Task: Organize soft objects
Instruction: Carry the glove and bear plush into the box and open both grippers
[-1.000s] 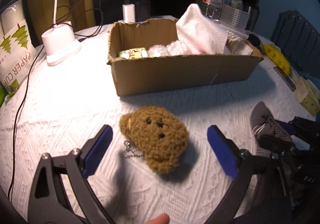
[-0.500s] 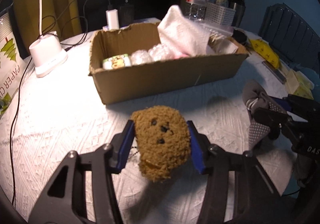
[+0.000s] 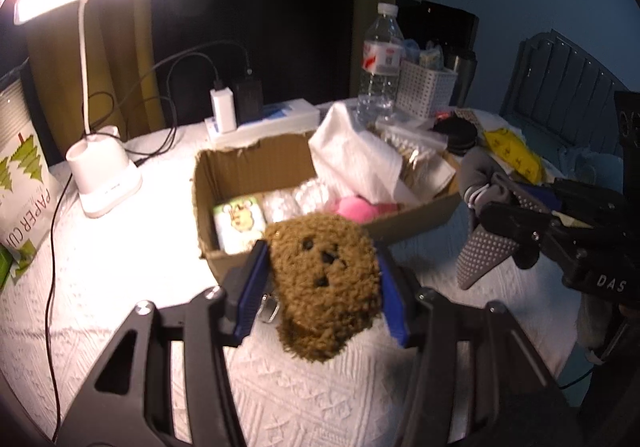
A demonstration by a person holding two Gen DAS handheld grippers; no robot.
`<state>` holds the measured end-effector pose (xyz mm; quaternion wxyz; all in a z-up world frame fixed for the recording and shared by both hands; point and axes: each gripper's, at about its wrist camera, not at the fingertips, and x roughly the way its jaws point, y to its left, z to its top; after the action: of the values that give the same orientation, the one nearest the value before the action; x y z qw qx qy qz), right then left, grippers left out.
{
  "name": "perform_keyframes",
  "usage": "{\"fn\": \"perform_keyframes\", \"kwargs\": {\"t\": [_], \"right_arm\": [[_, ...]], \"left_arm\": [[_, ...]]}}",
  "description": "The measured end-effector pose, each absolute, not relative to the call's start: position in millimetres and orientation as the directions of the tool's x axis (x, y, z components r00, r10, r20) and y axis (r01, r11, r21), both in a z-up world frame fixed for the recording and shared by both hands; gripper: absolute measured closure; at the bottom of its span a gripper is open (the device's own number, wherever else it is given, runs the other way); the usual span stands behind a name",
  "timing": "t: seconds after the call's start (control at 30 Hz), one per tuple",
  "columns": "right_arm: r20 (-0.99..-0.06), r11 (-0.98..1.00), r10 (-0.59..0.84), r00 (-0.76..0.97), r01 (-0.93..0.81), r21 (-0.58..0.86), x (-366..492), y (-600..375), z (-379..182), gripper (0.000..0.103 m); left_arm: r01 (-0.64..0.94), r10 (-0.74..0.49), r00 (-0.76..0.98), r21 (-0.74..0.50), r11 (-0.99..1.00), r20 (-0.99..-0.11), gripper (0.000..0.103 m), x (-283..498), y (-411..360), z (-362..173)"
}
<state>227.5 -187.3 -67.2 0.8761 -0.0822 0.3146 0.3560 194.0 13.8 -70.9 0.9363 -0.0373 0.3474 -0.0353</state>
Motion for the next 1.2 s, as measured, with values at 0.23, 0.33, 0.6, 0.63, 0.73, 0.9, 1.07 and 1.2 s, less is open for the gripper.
{"fn": "perform_keyframes", "kwargs": {"t": [0.23,0.33,0.6,0.63,0.73,0.9,1.07,1.2], "right_arm": [[-0.583,0.73,0.581,0.567,-0.681,0.065,246,-182,-52,0.065],[-0.578,0.729,0.583,0.572,-0.682,0.061,255,-178,-49,0.065],[-0.574,0.724,0.586,0.572,-0.687,0.054,273,-167,-46,0.065],[-0.574,0.723,0.587,0.572,-0.688,0.054,276,-166,-46,0.065],[-0.575,0.725,0.586,0.572,-0.687,0.055,285,-161,-47,0.065],[-0.594,0.727,0.577,0.561,-0.684,0.061,302,-152,-57,0.065],[-0.621,0.725,0.569,0.539,-0.686,0.069,316,-143,-73,0.065],[-0.646,0.725,0.56,0.519,-0.684,0.079,325,-139,-87,0.064]], "left_arm": [[0.031,-0.086,0.779,-0.099,0.995,-0.621,0.051,206,23,-59],[0.029,-0.085,0.787,-0.101,0.994,-0.611,0.05,213,26,-56],[0.028,-0.092,0.799,-0.116,0.993,-0.595,0.05,230,32,-58],[0.028,-0.094,0.798,-0.119,0.992,-0.595,0.05,233,33,-59],[0.029,-0.099,0.796,-0.125,0.992,-0.598,0.05,240,35,-63],[0.031,-0.112,0.783,-0.141,0.99,-0.612,0.05,255,37,-75],[0.036,-0.128,0.759,-0.154,0.987,-0.638,0.05,268,37,-90],[0.04,-0.14,0.737,-0.164,0.986,-0.661,0.05,277,37,-103]]}}
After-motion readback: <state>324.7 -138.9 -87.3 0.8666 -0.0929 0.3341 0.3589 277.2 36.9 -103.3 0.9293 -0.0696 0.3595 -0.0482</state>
